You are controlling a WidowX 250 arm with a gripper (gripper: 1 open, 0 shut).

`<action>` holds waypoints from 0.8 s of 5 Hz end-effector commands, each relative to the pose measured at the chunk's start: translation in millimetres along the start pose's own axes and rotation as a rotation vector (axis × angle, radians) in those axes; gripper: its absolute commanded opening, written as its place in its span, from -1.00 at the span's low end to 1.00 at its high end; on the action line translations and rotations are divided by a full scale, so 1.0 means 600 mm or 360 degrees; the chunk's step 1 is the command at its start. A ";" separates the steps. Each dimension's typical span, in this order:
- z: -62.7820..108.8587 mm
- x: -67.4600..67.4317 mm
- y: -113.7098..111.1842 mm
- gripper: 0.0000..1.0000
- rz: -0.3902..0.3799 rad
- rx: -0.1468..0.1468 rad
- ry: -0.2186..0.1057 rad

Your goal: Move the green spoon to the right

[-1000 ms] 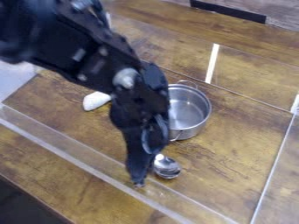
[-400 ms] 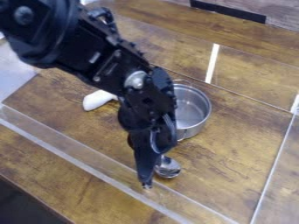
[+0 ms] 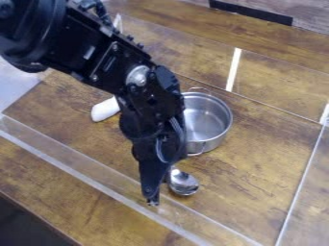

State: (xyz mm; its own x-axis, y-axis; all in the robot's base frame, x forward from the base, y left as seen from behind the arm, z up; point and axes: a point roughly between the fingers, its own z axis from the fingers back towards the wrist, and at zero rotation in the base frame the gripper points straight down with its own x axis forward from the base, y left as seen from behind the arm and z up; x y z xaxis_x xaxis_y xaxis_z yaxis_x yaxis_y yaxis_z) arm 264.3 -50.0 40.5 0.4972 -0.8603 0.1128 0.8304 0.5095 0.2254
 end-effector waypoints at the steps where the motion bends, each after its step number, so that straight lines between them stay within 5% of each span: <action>1: -0.009 -0.028 -0.010 1.00 -0.0088 -0.0070 0.0027; 2: -0.021 -0.048 -0.014 1.00 -0.0114 -0.0113 0.0020; 4: -0.038 -0.045 -0.022 1.00 -0.0063 -0.0187 0.0009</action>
State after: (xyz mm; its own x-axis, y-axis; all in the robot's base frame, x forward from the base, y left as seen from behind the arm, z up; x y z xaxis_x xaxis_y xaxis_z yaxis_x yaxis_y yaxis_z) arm 267.4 -35.7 32.7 0.4785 -0.8618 0.1683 0.8410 0.5049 0.1944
